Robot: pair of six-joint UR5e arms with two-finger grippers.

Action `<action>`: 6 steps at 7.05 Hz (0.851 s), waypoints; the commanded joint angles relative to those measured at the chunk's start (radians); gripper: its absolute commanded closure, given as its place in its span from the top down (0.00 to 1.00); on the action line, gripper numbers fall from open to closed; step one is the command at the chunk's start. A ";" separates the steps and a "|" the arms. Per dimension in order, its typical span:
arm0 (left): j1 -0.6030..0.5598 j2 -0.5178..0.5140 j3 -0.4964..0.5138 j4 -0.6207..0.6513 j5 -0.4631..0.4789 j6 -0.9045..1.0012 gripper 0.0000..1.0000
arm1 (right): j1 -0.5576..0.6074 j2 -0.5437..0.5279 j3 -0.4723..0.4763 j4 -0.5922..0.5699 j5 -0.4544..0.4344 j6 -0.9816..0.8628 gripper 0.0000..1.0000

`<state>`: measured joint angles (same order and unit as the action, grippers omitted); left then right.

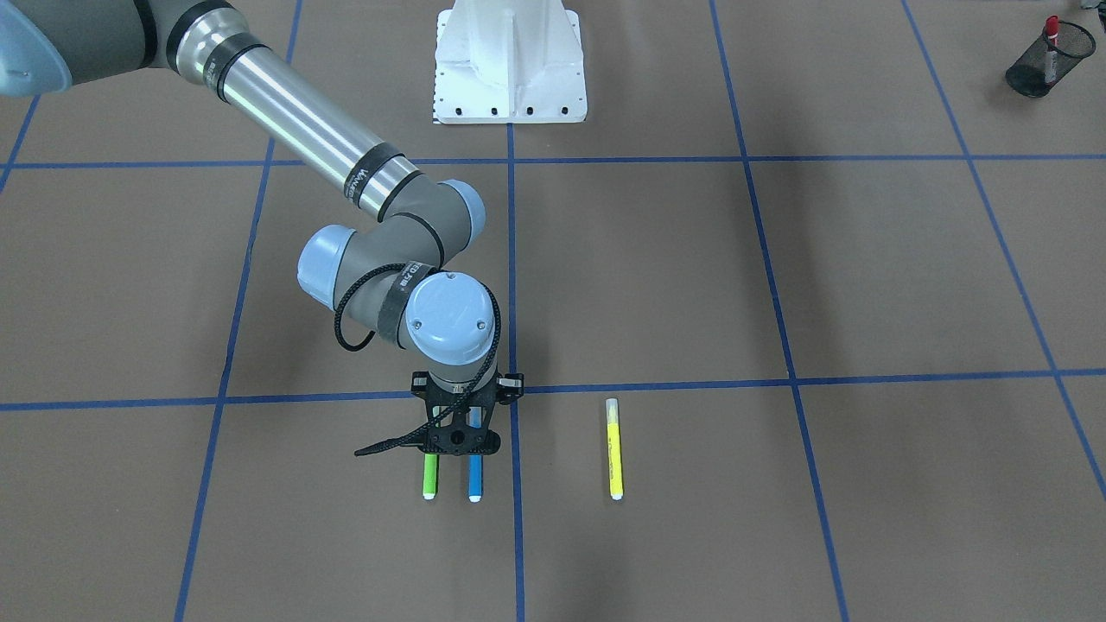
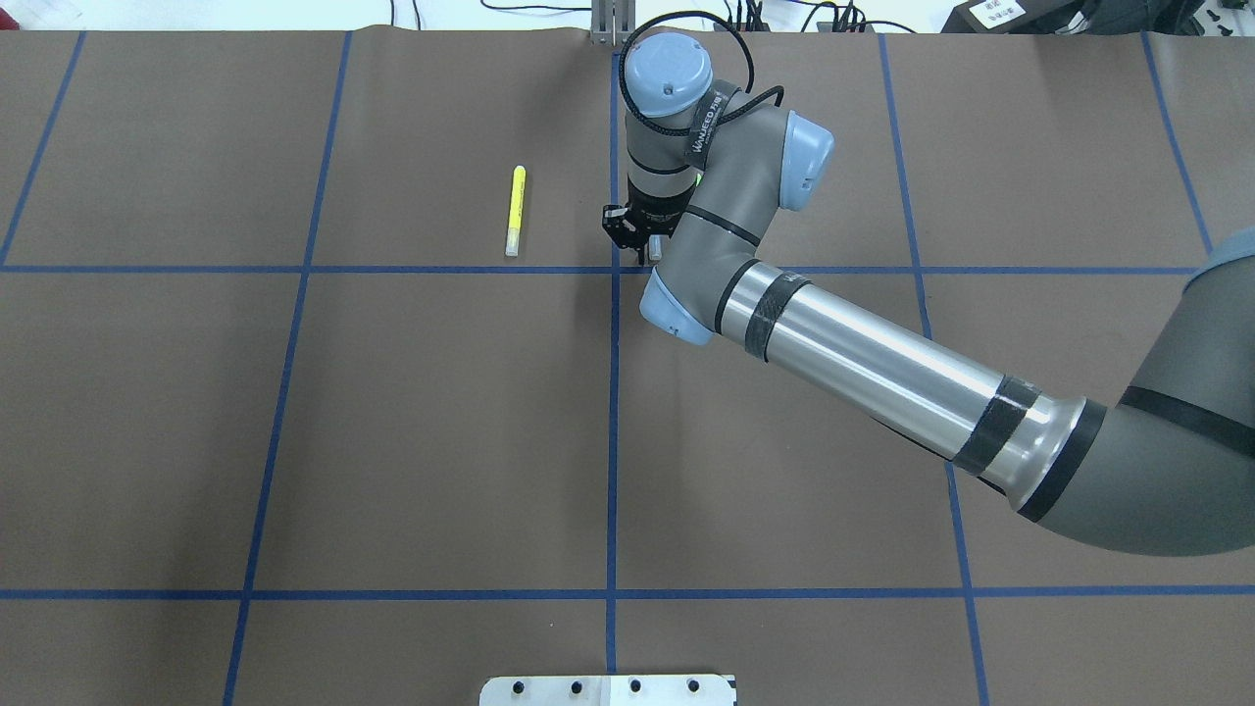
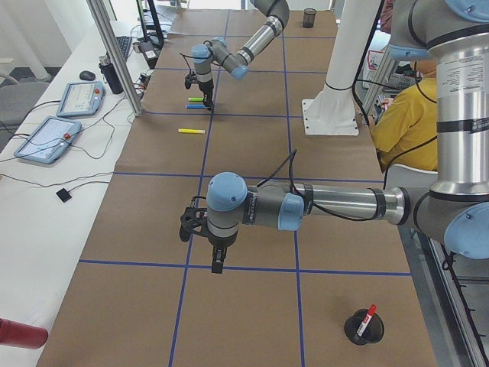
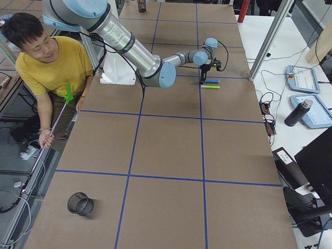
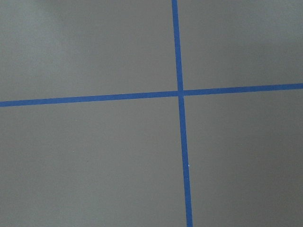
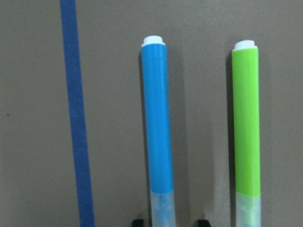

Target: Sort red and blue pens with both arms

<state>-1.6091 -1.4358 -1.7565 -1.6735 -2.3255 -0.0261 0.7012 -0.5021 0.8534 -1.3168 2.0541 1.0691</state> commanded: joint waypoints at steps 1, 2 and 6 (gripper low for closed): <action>0.000 0.000 0.000 0.001 0.000 0.000 1.00 | -0.003 0.001 -0.001 0.002 0.000 0.008 0.42; 0.000 0.002 -0.003 0.000 0.000 0.000 1.00 | -0.003 0.001 -0.001 0.002 0.000 0.009 0.36; 0.000 0.000 -0.005 0.002 0.000 0.000 1.00 | 0.000 0.005 0.009 -0.002 -0.002 0.009 0.00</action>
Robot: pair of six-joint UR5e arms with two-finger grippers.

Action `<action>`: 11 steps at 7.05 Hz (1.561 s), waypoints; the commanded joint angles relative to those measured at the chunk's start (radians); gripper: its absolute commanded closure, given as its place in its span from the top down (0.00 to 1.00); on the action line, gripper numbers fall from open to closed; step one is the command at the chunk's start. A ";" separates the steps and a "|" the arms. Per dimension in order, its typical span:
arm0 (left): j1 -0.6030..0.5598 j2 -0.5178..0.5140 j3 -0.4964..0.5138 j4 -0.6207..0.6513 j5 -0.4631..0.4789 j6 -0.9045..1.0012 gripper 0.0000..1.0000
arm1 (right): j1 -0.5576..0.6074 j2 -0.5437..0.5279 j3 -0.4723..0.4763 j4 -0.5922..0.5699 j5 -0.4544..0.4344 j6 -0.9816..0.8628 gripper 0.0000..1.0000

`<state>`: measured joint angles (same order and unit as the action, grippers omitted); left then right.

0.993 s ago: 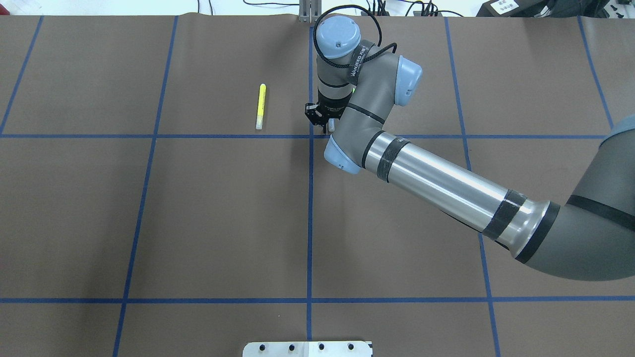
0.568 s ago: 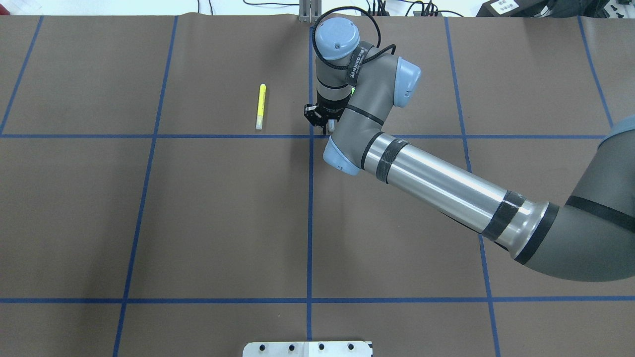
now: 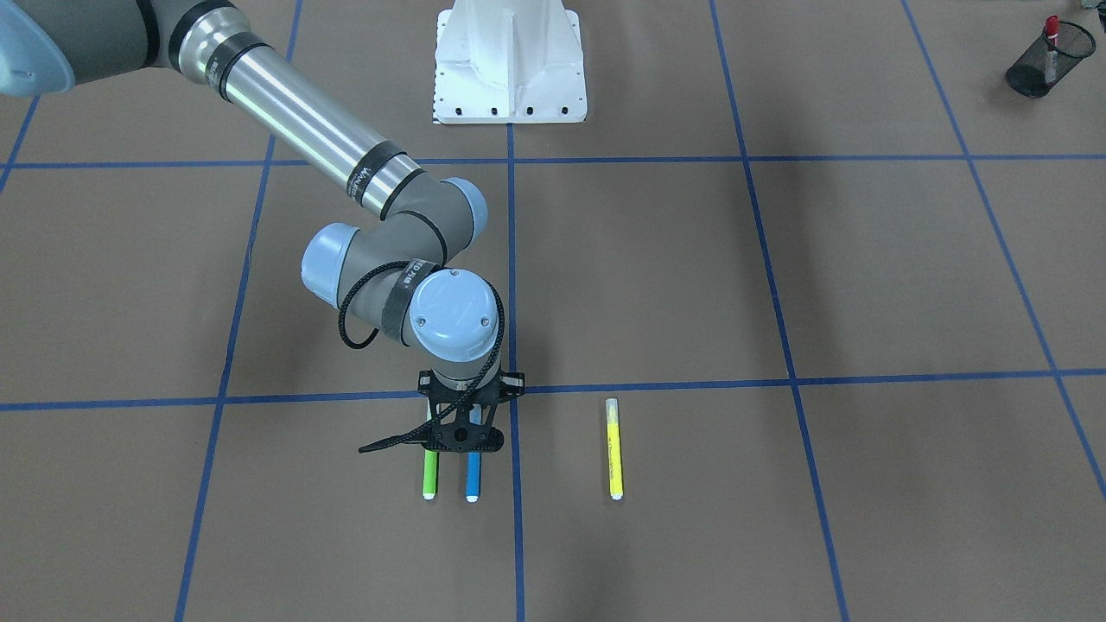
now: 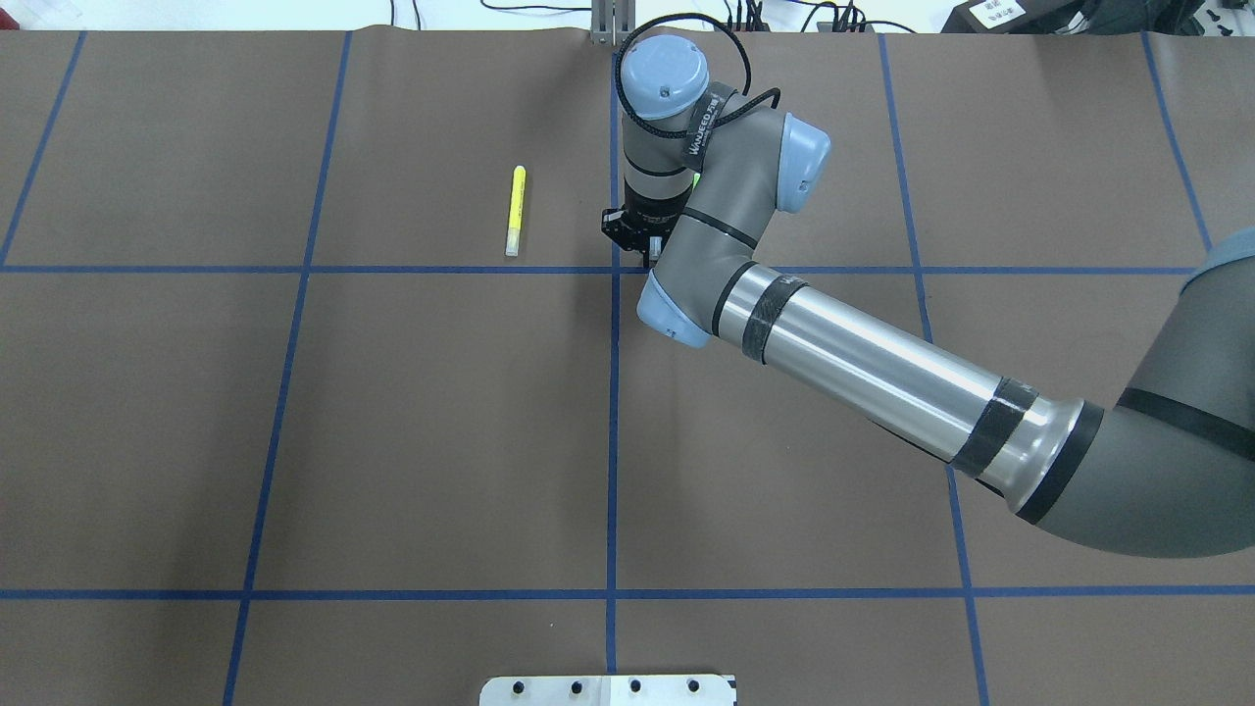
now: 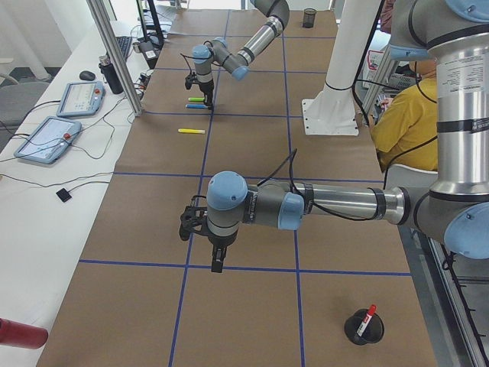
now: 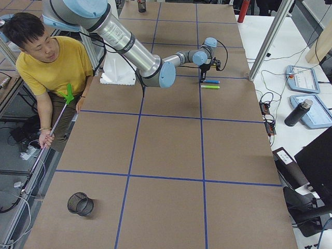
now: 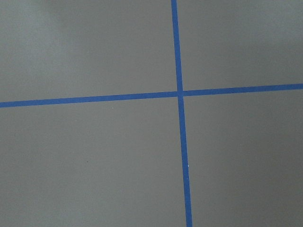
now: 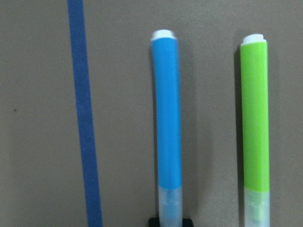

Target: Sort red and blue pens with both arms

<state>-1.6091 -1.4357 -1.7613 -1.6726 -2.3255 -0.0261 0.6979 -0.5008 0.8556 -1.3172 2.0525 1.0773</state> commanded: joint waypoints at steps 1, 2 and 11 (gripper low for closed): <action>0.000 0.000 -0.001 0.001 0.000 0.000 1.00 | 0.006 0.004 0.013 -0.002 0.000 0.000 0.00; 0.000 0.000 -0.001 0.001 0.000 0.000 1.00 | 0.017 0.005 0.040 -0.008 0.000 0.003 0.00; 0.000 0.043 0.003 0.001 -0.037 0.000 1.00 | 0.240 -0.463 0.876 -0.492 0.029 -0.447 0.00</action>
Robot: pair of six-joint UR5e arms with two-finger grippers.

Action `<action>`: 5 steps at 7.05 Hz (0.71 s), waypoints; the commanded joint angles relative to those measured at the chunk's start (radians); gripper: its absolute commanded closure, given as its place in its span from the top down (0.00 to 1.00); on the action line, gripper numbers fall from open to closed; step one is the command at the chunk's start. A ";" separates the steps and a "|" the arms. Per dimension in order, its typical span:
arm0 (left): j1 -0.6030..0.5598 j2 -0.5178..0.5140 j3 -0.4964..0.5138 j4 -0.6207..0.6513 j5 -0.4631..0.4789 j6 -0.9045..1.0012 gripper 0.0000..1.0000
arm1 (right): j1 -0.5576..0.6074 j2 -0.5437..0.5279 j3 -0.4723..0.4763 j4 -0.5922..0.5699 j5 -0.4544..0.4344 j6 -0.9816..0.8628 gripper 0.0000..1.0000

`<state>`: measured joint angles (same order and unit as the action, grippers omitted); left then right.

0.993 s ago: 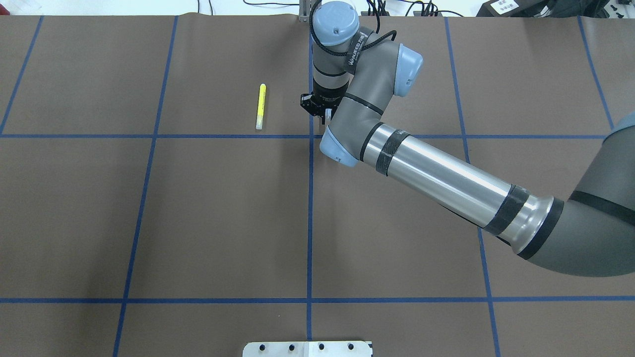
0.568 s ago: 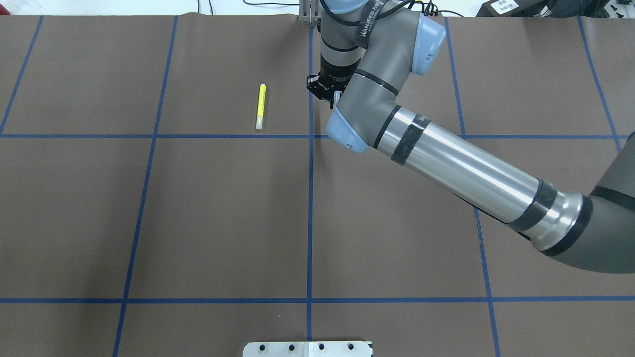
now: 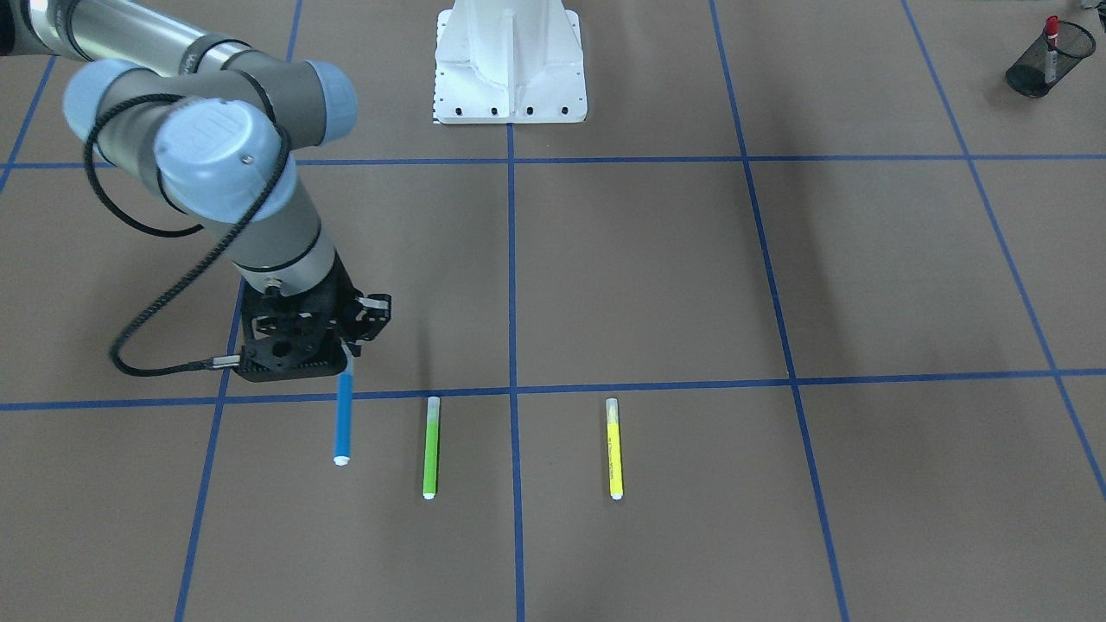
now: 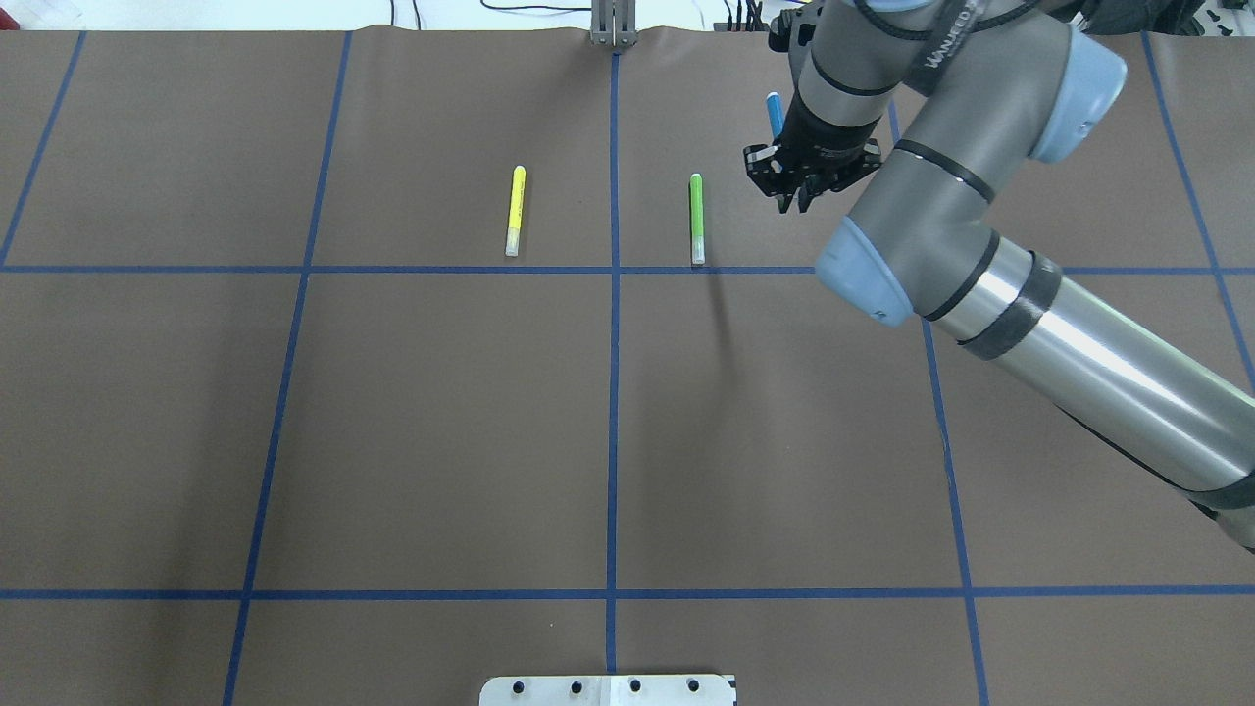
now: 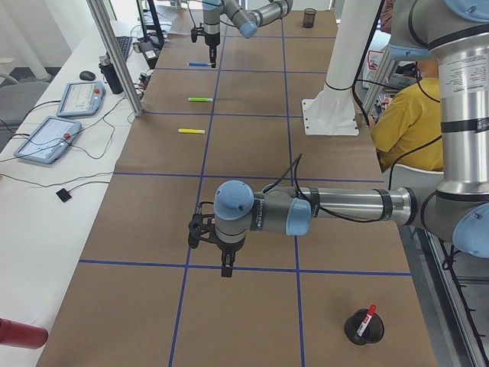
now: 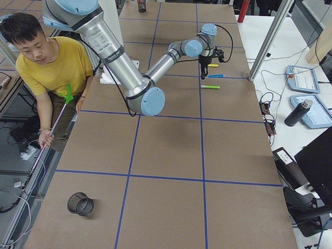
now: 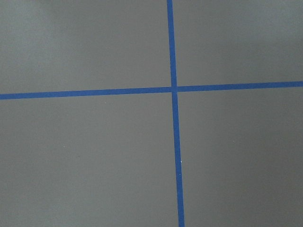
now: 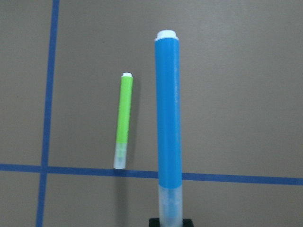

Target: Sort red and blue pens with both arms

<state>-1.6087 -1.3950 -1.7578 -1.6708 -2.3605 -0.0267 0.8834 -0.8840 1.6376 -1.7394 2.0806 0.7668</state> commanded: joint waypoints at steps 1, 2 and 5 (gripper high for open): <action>0.001 0.001 0.000 -0.001 0.000 0.001 1.00 | 0.102 -0.178 0.152 -0.077 0.007 -0.282 0.00; 0.001 0.002 -0.002 -0.001 -0.002 0.001 1.00 | 0.152 -0.258 0.189 -0.078 0.028 -0.393 0.00; 0.001 0.001 -0.002 0.000 -0.026 0.001 1.00 | 0.314 -0.557 0.332 -0.077 0.030 -0.732 0.00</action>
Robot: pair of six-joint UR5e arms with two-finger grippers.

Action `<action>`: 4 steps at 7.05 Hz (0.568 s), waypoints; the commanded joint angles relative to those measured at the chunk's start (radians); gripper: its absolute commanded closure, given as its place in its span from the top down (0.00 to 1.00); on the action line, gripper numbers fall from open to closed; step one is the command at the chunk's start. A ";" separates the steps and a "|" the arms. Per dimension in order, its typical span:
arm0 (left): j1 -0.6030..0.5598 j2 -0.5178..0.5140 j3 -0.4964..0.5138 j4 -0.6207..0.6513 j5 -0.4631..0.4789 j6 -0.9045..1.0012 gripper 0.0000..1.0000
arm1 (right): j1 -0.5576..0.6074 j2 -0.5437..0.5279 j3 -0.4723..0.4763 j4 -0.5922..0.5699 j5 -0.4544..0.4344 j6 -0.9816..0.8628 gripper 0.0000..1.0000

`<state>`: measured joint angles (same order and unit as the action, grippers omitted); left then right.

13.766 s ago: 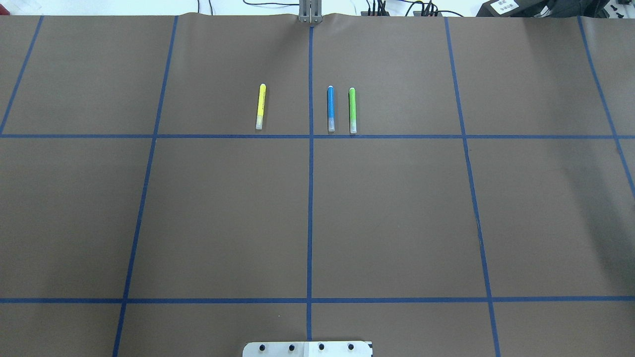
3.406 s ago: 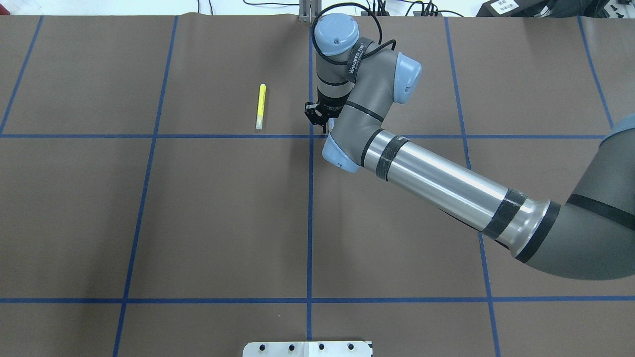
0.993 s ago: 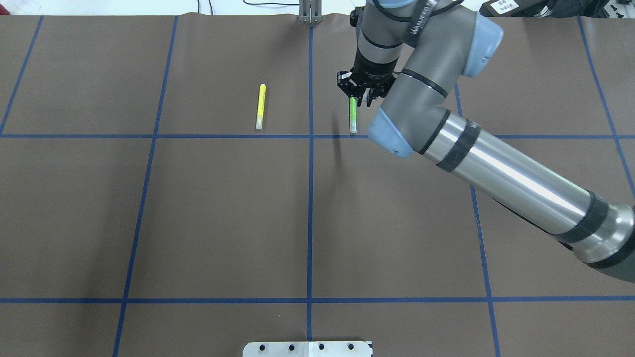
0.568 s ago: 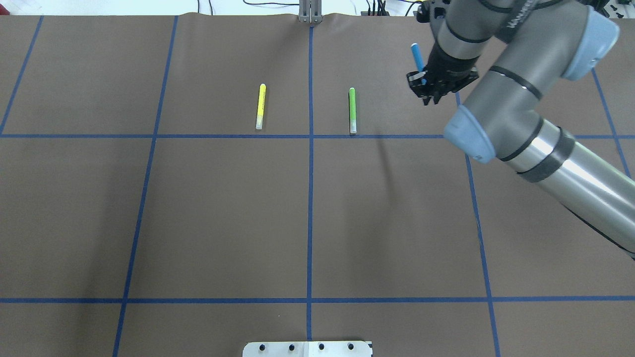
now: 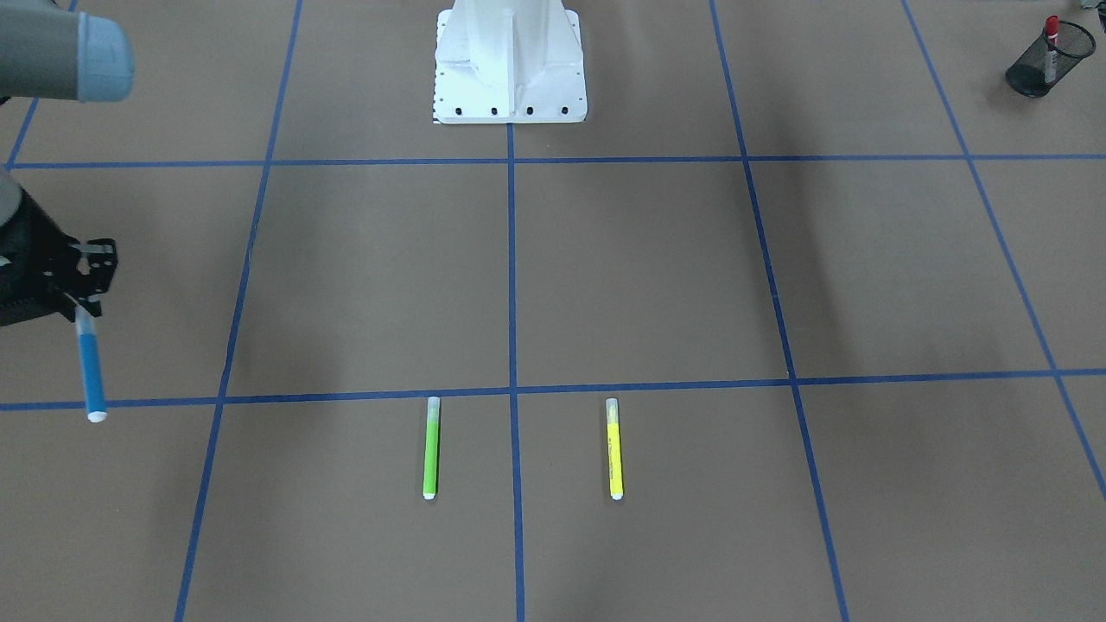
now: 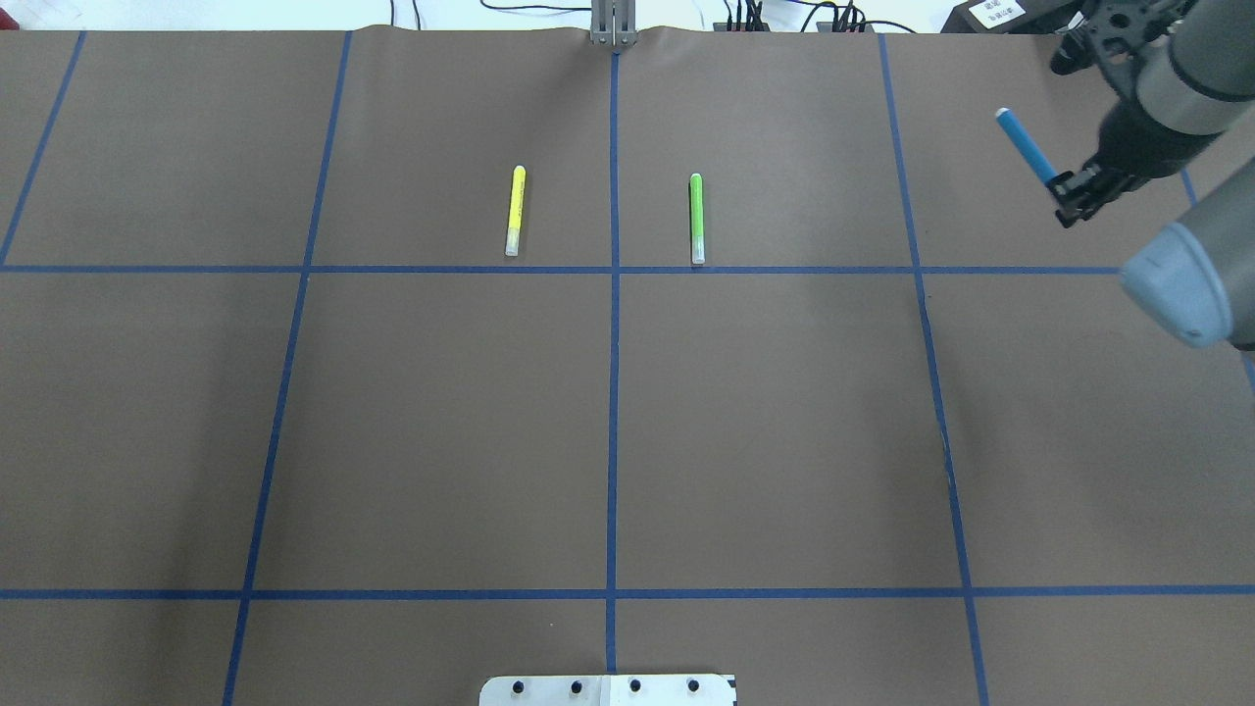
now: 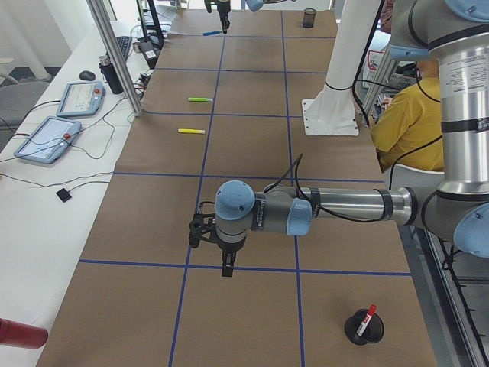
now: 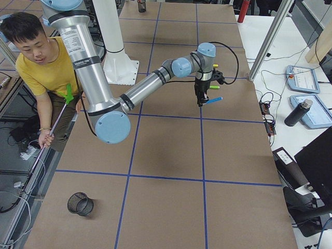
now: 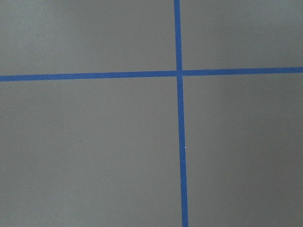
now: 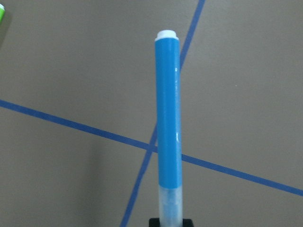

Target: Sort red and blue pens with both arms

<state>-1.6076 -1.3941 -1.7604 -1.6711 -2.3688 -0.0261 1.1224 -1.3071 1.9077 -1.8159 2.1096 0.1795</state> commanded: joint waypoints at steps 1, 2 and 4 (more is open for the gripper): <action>0.000 0.000 -0.001 -0.001 -0.024 0.000 1.00 | 0.118 -0.252 0.114 0.000 0.001 -0.260 0.00; 0.000 0.000 -0.002 -0.001 -0.024 0.000 1.00 | 0.179 -0.368 0.158 0.000 0.000 -0.369 0.00; 0.000 -0.002 -0.002 -0.002 -0.024 0.000 1.00 | 0.284 -0.588 0.189 0.004 -0.014 -0.592 0.00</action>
<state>-1.6076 -1.3947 -1.7622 -1.6729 -2.3923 -0.0261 1.3390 -1.7541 2.0749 -1.8146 2.1036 -0.2642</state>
